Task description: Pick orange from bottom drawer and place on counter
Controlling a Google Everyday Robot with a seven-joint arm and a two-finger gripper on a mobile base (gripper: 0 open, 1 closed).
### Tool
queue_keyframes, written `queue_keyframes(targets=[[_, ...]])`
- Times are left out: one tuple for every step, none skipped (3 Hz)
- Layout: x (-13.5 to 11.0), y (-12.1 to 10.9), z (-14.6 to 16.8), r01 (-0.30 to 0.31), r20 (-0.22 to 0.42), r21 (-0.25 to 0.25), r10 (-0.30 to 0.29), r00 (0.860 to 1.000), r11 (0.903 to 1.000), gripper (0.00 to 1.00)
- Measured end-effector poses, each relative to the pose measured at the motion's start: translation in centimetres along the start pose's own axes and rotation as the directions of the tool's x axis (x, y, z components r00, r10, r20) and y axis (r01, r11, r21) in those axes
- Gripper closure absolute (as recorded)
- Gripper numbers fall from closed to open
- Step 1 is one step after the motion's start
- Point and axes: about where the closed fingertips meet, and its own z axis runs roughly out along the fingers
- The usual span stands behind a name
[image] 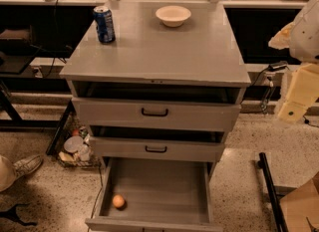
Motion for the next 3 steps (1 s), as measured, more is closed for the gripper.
queue_keyframes(targets=[[0.0, 0.0, 0.0, 0.0, 0.0, 0.0, 0.0, 1.0, 1.0, 0.0], [-1.2, 1.6, 3.8, -0.003, 0.132, -0.084, 0.014, 0.991, 0.9964, 0.0], [-4.1, 5.2, 10.3, 0.011, 0.307, -0.188, 0.048, 0.95, 0.9822, 0.0]])
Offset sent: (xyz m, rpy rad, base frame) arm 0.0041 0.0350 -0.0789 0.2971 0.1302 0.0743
